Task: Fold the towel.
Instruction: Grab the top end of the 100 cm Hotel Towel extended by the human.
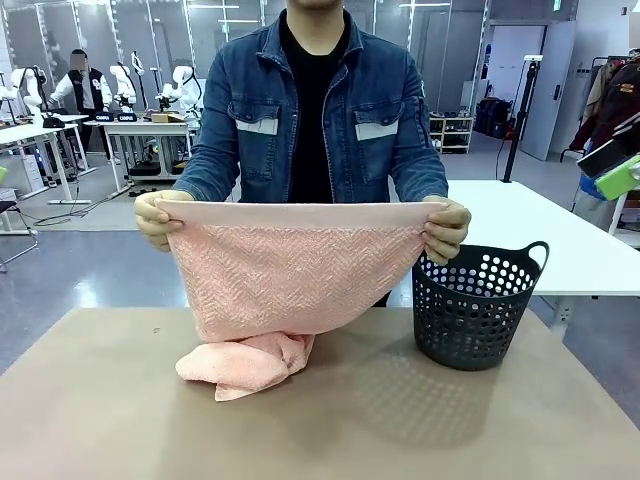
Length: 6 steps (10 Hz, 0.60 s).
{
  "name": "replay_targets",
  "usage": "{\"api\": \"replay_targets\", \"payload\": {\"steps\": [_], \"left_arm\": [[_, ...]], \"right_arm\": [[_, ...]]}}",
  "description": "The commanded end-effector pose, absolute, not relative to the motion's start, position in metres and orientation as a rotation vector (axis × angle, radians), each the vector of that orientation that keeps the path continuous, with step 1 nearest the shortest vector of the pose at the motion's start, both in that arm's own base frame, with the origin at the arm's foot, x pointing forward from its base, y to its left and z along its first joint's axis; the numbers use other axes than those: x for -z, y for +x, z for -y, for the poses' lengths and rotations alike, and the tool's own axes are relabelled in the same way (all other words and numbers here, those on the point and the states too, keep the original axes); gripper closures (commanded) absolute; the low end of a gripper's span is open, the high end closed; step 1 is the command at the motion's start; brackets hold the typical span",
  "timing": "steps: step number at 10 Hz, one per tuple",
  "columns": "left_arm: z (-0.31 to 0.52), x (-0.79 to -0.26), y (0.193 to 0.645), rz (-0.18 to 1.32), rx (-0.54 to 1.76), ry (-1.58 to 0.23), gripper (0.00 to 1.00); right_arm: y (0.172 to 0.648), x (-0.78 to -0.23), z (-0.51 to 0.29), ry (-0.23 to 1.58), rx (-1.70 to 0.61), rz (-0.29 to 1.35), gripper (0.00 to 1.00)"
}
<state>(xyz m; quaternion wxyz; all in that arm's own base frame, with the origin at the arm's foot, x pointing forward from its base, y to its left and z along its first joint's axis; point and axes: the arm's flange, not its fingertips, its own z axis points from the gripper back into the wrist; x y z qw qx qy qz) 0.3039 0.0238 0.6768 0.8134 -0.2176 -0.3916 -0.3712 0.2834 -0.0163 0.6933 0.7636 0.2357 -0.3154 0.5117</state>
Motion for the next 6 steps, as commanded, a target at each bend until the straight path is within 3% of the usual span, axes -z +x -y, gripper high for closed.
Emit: {"api": "replay_targets", "payload": {"steps": [1, 3, 6], "left_arm": [[-0.006, -0.706, 0.295, 0.878, 0.904, -0.338, 0.0], [0.061, -0.756, 0.289, 0.885, 1.143, -0.103, 0.0], [0.138, -0.781, 0.295, 0.815, 1.377, 0.08, 0.0]], "right_arm": [[0.28, -0.717, -0.004, 0.386, -1.202, 0.705, 0.0], [0.274, -0.76, -0.063, 0.208, -1.427, 0.658, 0.0], [0.272, -0.78, -0.119, 0.021, -1.548, 0.565, 0.0]]}}
